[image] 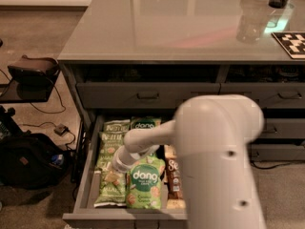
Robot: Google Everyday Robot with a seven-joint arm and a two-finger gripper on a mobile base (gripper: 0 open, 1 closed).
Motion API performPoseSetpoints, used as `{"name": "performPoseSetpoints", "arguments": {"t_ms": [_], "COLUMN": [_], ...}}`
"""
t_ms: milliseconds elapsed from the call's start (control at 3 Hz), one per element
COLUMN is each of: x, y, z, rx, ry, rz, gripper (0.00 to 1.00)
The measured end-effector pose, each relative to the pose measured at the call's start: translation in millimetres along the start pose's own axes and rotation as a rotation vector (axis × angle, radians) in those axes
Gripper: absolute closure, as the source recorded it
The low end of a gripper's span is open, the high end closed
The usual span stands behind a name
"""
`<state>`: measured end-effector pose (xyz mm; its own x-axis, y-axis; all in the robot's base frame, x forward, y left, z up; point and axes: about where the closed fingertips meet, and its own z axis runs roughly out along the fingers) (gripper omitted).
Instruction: Pick green jalapeno chip bag from middle drawer and place on counter
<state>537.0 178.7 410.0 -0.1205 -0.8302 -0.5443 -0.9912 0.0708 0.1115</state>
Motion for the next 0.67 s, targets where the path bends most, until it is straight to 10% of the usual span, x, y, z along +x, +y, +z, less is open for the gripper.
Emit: {"name": "performPoseSetpoints", "arguments": {"t_ms": [667], "x": [-31], "y": [11], "z": [-39], "rx": [0.023], "ry": [-0.353], "rz": [-0.111], "gripper": [1.00]}}
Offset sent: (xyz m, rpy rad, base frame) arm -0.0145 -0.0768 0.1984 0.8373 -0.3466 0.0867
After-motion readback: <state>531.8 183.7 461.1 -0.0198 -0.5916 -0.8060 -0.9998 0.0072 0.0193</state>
